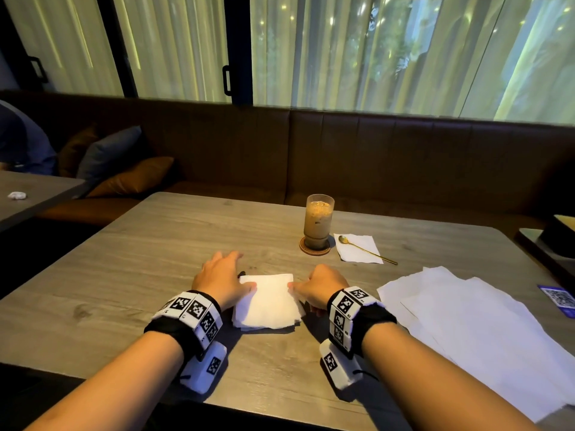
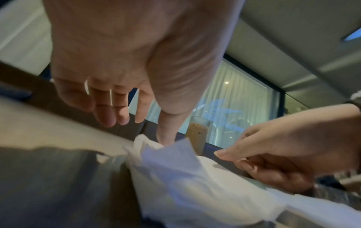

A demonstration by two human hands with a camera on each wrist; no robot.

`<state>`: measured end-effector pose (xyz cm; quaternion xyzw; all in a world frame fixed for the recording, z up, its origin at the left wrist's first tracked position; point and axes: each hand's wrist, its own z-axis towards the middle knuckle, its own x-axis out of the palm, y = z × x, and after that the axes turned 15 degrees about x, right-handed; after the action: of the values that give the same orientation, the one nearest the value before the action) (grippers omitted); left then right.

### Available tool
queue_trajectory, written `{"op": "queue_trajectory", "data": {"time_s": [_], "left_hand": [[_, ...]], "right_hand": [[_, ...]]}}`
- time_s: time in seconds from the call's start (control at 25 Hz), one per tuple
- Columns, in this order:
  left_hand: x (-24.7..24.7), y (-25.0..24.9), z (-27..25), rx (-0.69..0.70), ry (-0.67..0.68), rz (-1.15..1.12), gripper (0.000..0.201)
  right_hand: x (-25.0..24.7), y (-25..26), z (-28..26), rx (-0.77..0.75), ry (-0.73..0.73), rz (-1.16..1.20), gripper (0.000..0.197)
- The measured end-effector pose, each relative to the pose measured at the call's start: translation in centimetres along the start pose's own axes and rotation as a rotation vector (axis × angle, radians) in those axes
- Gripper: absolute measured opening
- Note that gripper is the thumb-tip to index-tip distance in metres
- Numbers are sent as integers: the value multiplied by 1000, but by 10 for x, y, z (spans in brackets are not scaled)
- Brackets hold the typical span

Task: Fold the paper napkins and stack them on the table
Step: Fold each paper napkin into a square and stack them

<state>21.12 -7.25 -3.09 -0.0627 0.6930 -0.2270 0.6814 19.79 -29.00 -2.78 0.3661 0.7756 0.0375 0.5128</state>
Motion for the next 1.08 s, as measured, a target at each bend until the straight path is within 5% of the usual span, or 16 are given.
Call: {"op": "queue_trajectory", "data": {"time_s": [0.4,0.64,0.88,1.08], "left_hand": [[-5,-102,-13,370,116,-51,69],[48,-199,-15,483,256,-150,55],[114,-265,-3,568,403,-49,69],[142,-281,11,507,363,47,86]], "right_hand": [[-106,-76,-23,-66,118,24,33],[-157,-195,-17,74,-174,-109,27],[-152,-262,-28,122,-197,-217,75],[-140,-267,-42,92,-138,-278,86]]}}
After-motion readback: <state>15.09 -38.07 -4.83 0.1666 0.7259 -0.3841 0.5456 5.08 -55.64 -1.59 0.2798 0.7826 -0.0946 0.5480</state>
